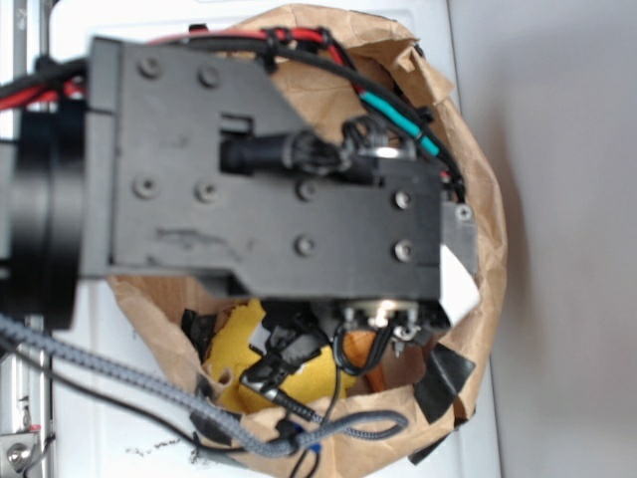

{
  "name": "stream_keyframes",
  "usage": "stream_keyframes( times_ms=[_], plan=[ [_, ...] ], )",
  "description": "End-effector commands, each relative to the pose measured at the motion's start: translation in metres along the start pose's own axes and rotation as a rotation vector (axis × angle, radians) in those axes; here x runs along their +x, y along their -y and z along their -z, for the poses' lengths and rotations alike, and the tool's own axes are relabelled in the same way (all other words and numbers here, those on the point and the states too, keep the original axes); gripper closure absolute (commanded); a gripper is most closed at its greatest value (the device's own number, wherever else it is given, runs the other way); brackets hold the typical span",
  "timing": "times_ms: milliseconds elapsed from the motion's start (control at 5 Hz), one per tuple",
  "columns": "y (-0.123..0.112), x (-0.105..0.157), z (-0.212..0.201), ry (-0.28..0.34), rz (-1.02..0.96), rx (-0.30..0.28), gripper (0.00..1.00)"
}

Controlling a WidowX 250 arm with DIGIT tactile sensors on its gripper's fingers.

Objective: Grab the shell.

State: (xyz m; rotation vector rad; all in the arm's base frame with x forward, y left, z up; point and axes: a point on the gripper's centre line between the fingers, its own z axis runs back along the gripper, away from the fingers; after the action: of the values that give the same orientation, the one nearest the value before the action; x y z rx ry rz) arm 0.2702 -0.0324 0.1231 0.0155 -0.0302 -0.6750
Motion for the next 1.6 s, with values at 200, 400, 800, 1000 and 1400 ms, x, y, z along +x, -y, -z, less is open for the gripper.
stream_keyframes(
  times_ms=[200, 400, 800, 1000, 1400],
  plan=[
    [-0.001, 0.017, 0.024, 0.054, 0.056, 0.025, 0.0],
    [-0.002, 0.024, 0.041, 0.038, 0.053, 0.064, 0.0],
    [0.018, 0.048, 0.072, 0.072, 0.179, 0.002, 0.0],
    [0.024, 0.05, 0.08, 0.164, 0.22, -0.09, 0.0],
    [0.016, 0.043, 0.102, 0.185, 0.168, -0.116, 1.0]
  ],
)
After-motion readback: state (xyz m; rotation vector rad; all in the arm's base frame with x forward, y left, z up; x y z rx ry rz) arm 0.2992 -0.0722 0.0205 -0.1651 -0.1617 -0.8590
